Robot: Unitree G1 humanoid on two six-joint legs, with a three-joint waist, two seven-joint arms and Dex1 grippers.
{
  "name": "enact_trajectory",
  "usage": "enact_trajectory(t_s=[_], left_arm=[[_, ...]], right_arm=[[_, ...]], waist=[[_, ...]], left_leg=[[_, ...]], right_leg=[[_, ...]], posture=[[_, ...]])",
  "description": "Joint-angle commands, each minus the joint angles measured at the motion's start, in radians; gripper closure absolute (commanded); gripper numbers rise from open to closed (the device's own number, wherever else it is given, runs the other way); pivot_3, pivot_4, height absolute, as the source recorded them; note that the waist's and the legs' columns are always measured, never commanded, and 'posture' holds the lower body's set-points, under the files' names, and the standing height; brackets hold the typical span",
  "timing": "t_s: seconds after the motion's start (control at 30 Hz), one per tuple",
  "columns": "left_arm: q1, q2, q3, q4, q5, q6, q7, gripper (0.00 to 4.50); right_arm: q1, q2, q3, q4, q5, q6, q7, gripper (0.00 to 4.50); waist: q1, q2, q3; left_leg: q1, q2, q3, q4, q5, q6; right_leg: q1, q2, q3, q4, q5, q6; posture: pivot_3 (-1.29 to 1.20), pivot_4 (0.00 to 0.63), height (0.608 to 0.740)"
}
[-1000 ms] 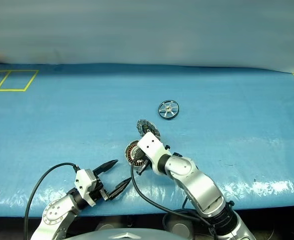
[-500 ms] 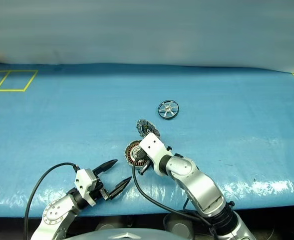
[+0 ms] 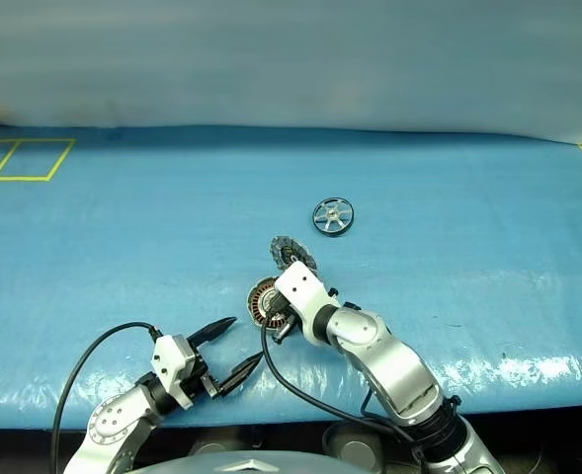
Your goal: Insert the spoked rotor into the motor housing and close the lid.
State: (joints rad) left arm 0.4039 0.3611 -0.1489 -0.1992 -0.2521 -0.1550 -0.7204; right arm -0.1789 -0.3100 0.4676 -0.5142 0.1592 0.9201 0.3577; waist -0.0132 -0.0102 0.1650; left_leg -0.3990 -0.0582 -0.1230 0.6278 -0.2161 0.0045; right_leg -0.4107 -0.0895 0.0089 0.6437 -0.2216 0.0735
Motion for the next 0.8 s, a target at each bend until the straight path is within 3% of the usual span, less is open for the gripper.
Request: enact_trajectory(t_s=[0.03,0.3,0.43,0.57,0.6,0.7,0.8], left_arm=[[0.002,0.008,-0.007,-0.040,0.005,-0.002,0.002,0.00],[0.000,0.012,-0.007,-0.034,0.003,-0.003,-0.002,0.00],[-0.004,0.017,-0.006,-0.030,0.000,0.000,-0.010,0.00],[-0.011,0.021,-0.010,-0.027,-0.004,0.003,-0.016,0.00],[-0.012,0.021,-0.011,-0.026,-0.005,0.004,-0.015,0.00],[-0.015,0.023,-0.013,-0.026,-0.005,0.006,-0.017,0.00],[-0.015,0.023,-0.013,-0.027,-0.003,0.007,-0.013,0.00]], right_arm=[[-0.011,-0.029,-0.003,-0.040,0.004,0.022,0.024,4.46],[-0.005,-0.090,-0.218,-0.230,0.182,0.029,0.153,4.46],[-0.018,-0.265,-0.373,-0.302,0.319,0.082,0.306,4.46],[-0.056,-0.684,-0.238,-0.229,0.124,0.084,0.371,4.46],[-0.070,-0.744,-0.201,-0.199,0.081,0.069,0.375,4.46],[-0.158,-0.763,-0.140,-0.053,-0.033,-0.009,0.332,4.46],[-0.286,-0.646,-0.109,0.143,-0.165,-0.099,0.206,4.46]], waist=[[0.000,0.000,0.000],[0.001,0.000,0.000],[0.003,0.000,0.000],[0.003,0.002,0.001],[0.003,0.002,0.001],[-0.005,-0.001,0.002],[-0.011,0.000,0.002]], left_leg=[[0.000,0.000,0.000,0.000,0.000,0.000],[-0.001,0.000,0.000,0.000,0.000,0.000],[-0.002,-0.001,0.000,0.001,0.000,0.001],[-0.002,-0.002,0.003,0.001,0.000,0.002],[-0.002,-0.001,0.004,0.001,0.000,0.002],[-0.002,0.000,0.008,0.001,0.000,0.002],[0.000,0.002,0.011,0.001,0.000,0.002]], right_leg=[[0.000,0.000,0.000,0.000,0.000,0.000],[0.001,0.000,0.000,0.000,0.000,0.000],[0.002,-0.001,0.000,-0.001,0.001,0.001],[0.002,-0.003,0.000,-0.001,0.001,0.001],[0.002,-0.003,0.000,-0.001,0.001,0.001],[0.001,-0.003,0.000,-0.001,0.001,0.001],[0.000,-0.004,0.001,0.000,0.002,0.002]], posture=[[0.00,0.150,0.740],[0.00,0.150,0.740],[0.00,0.150,0.740],[0.00,0.150,0.740],[0.00,0.150,0.740],[0.00,0.150,0.740],[0.00,0.150,0.740]])
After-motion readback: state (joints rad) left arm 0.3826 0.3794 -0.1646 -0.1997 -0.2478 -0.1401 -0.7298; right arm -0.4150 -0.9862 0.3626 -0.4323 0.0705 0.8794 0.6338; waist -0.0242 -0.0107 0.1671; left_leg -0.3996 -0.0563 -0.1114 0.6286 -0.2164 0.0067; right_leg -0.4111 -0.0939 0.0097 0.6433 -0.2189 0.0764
